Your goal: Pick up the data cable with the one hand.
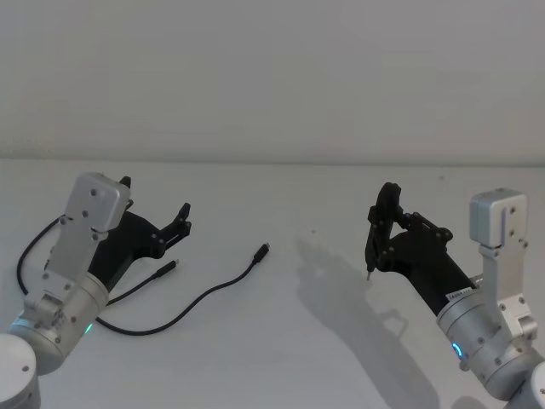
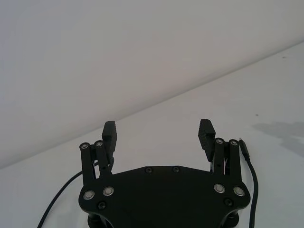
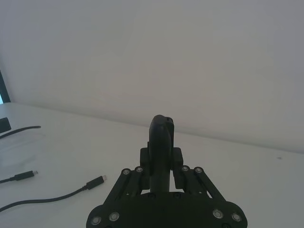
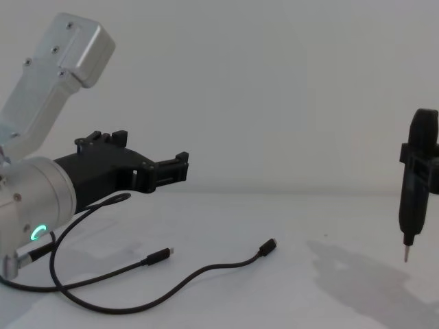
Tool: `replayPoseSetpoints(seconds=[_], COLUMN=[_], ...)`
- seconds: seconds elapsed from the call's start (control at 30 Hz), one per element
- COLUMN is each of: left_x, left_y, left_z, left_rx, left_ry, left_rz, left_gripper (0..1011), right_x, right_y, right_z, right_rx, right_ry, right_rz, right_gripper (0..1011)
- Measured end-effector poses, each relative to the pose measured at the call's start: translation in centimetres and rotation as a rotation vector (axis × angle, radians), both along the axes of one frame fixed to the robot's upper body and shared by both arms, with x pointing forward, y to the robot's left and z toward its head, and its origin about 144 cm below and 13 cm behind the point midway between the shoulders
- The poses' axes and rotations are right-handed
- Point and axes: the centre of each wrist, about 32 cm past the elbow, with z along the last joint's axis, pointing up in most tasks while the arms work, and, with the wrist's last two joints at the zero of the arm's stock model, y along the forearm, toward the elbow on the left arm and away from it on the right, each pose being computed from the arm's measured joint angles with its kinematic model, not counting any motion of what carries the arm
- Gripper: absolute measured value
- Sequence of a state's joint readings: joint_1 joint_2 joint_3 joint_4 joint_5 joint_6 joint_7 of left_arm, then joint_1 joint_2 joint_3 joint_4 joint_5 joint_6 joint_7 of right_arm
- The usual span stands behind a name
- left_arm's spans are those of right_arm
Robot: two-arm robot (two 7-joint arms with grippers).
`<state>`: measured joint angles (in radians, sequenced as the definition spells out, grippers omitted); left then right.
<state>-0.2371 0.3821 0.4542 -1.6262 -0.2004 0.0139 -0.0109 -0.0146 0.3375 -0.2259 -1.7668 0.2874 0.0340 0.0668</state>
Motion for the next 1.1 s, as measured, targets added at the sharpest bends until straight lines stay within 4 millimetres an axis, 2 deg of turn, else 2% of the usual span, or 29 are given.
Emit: replayPoseSetpoints(seconds=[0.47,1.1], left_x=[0.1,0.2], left_y=[-0.2,-0.7], left_z=[0.0,-0.3], left_rx=[0.0,0.071], left_ry=[0.021,0.207], left_rz=[-0.024,-0.211], left_gripper=[1001,1001], right_x=[0.4,5.3], right_y=[0.0,0.5], right_z=[-0.1,-0.4], right_rx=[0.009,0.084], right_ry=[-0.002,-0.052], right_rz=[0.014,0.153], right_gripper=[275,274])
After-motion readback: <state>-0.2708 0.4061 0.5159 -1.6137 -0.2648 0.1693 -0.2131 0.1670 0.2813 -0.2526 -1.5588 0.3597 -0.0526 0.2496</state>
